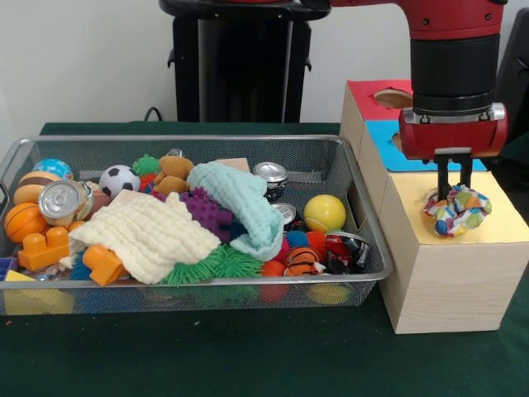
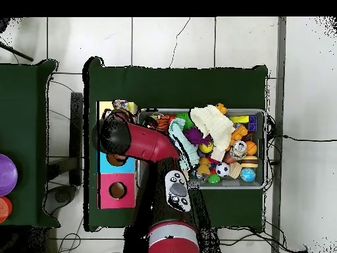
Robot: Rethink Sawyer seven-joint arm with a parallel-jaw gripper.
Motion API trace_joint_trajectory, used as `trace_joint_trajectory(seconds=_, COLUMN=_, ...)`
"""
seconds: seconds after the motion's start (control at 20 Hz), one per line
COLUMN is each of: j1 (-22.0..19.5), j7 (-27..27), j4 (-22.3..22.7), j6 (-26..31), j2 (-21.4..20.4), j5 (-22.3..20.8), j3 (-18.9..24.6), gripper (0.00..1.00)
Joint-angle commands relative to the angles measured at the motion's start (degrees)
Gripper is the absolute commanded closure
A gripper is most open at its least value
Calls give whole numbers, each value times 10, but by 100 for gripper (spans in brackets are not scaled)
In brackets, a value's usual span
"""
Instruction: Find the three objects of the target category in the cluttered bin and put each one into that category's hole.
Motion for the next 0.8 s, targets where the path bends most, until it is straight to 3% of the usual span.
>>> trace_joint_trajectory(seconds=0.05, j1=-14, j7=91, j4=65, j6=-31, j2=22, j5=-32, j3=31, gripper=100)
trace_joint_trajectory(seconds=0.35, j1=-36, j7=84, j4=91, j6=-61, j2=18, j5=-41, j3=53, gripper=100)
trace_joint_trajectory(seconds=0.8, j1=-65, j7=109, j4=135, j6=-157, j2=27, j5=-86, j3=83, gripper=100)
